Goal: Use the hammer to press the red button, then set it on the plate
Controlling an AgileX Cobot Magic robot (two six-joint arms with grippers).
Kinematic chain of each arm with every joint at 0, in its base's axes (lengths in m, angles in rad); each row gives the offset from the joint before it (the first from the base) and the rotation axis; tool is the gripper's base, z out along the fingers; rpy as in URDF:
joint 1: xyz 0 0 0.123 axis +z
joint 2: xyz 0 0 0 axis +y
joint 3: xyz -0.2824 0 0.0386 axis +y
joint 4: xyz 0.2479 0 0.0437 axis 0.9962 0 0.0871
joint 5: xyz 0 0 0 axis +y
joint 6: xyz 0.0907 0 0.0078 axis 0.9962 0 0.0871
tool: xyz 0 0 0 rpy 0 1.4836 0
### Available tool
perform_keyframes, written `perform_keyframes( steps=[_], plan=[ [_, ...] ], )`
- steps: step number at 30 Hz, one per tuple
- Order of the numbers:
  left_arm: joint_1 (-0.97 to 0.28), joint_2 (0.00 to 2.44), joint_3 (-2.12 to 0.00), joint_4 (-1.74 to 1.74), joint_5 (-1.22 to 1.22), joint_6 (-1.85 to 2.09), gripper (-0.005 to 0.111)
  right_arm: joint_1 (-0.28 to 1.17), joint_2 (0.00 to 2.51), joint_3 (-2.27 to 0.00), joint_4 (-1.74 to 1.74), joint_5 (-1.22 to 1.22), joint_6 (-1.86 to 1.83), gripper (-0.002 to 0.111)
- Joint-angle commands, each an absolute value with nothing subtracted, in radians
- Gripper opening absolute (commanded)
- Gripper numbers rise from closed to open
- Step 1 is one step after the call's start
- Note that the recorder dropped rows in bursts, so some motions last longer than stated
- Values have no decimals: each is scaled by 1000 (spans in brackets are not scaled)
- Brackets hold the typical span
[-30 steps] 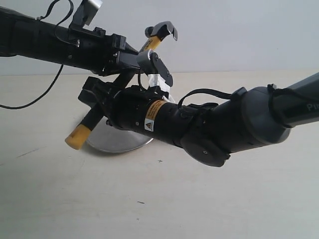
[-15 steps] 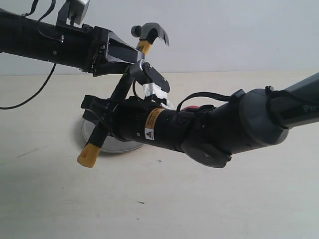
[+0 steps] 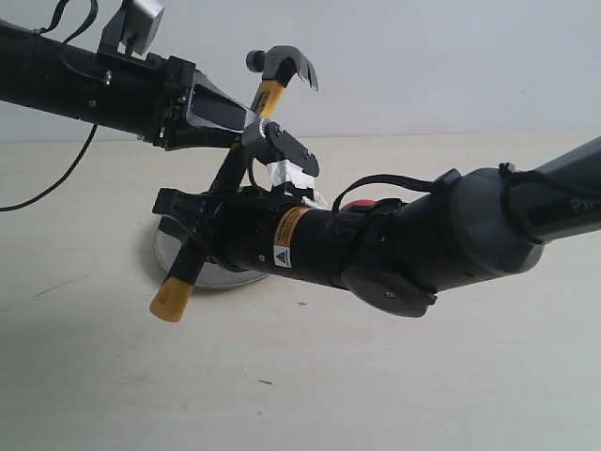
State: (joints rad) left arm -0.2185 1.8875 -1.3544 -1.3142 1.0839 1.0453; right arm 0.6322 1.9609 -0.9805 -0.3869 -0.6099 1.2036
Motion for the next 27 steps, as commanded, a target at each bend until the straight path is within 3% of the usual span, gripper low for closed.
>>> perform_keyframes(
  steps=[1,13,24,27],
  plan=[
    [-209,1868,-1361,-1309,1120,1038,44,628,1955,-984,-401,-646,1171,0],
    [-90,1868,-1361,-1180,1168,960,44,626,1953,-984,-401,-621,1135,0],
    [12,1868,-1361,-1102,1185,934,43,628,1853,-1085,-598,-219,1126,0],
    [41,1868,-1361,-1106,1183,934,36,628,1813,-1090,-628,-163,1126,0]
  ],
)
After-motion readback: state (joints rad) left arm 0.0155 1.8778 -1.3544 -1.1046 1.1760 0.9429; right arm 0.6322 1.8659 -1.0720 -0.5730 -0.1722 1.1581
